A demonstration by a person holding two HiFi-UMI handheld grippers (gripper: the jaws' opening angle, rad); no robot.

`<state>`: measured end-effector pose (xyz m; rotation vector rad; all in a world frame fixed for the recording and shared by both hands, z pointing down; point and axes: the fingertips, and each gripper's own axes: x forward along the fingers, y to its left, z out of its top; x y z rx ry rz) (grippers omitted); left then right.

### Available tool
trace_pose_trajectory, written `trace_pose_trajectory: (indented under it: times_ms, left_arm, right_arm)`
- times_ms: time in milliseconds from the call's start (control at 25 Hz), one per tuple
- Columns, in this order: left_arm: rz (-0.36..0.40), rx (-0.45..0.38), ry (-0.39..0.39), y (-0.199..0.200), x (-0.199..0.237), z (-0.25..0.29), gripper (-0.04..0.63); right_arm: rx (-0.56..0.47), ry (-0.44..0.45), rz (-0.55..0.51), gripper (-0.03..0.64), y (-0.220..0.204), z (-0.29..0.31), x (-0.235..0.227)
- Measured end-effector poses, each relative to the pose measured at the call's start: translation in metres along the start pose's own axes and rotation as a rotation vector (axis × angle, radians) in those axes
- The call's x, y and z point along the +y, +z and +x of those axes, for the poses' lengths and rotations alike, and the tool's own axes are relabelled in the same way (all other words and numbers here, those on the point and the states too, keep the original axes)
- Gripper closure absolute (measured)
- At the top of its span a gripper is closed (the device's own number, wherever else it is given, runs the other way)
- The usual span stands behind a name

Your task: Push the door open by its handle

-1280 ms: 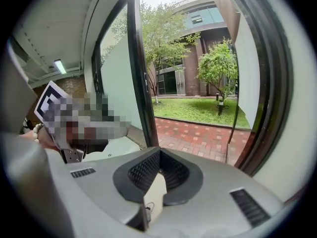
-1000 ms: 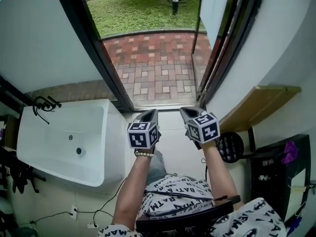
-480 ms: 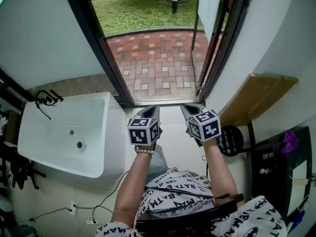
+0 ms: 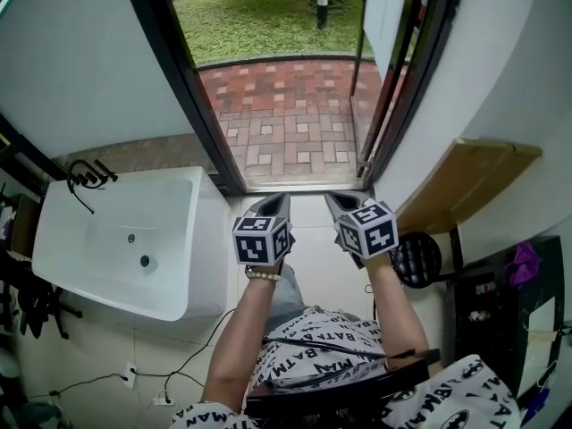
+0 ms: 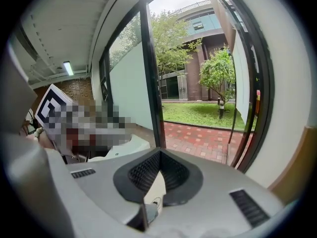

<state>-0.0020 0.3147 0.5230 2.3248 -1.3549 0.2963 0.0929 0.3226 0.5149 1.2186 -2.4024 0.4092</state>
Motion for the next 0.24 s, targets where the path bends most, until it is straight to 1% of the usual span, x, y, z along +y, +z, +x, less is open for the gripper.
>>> trace_pose_trajectory:
  times_ms: [240]
  left_arm:
    - [-0.001, 0.006, 0.009, 0.0022, 0.0096, 0.0045, 0.611]
  right_arm:
    - [0.005, -0.001, -0.002, 0.614, 0.0028, 0.0082, -0.0036]
